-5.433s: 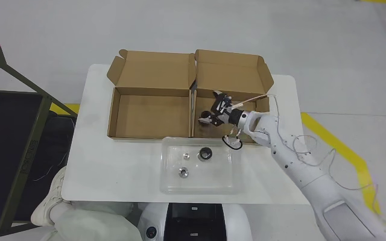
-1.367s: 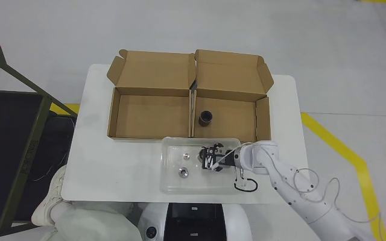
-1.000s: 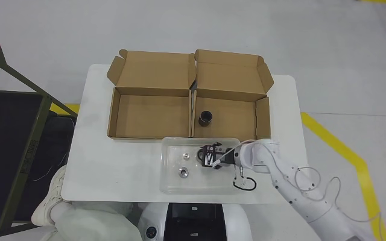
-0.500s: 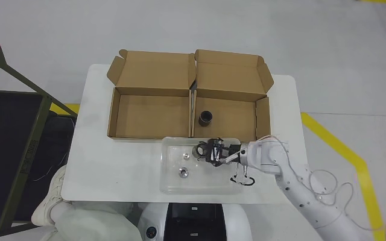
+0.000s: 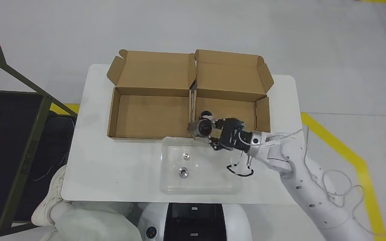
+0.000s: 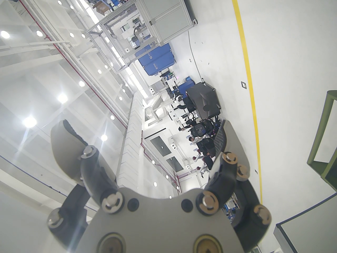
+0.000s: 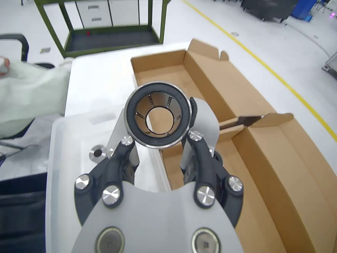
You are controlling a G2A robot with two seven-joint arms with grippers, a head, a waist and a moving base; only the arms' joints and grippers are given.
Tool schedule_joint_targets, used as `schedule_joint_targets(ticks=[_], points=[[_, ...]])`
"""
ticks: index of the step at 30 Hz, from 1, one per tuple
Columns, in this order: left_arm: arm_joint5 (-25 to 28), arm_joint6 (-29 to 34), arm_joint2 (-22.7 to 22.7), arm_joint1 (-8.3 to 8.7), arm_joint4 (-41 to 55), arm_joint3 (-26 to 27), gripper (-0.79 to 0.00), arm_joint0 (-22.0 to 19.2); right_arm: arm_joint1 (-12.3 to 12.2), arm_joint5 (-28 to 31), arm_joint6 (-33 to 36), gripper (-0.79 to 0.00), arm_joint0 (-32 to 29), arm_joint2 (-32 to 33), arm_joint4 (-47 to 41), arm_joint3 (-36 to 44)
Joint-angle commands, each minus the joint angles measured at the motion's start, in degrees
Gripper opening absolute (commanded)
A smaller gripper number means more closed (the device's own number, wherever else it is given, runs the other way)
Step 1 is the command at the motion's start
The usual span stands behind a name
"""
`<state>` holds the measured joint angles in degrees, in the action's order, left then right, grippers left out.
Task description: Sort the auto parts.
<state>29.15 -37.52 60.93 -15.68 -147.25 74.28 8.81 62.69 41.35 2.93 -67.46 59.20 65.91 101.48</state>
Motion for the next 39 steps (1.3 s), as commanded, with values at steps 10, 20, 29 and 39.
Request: schedule_joint_targets(ticks=[10, 20, 29, 39], points=[[0.0, 0.0, 0.0, 0.00, 0.0, 0.0, 0.000, 0.0, 0.2, -2.9, -18.5, -0.785, -2.8, 3.5, 1.9, 0.9], [0.0, 0.0, 0.0, 0.00, 0.0, 0.0, 0.000, 0.0, 0.1, -6.6, -30.6, -0.785, -8.1, 6.3, 5.4, 2.3], [0.0, 0.0, 0.0, 0.00, 0.0, 0.0, 0.000, 0.0, -0.2, -9.1, -34.5, -0.785, -12.6, 9.6, 7.5, 4.4], [0.0, 0.0, 0.0, 0.00, 0.0, 0.0, 0.000, 0.0, -0.2, -8.3, -29.7, -0.785, -11.4, 10.4, 7.8, 1.2]])
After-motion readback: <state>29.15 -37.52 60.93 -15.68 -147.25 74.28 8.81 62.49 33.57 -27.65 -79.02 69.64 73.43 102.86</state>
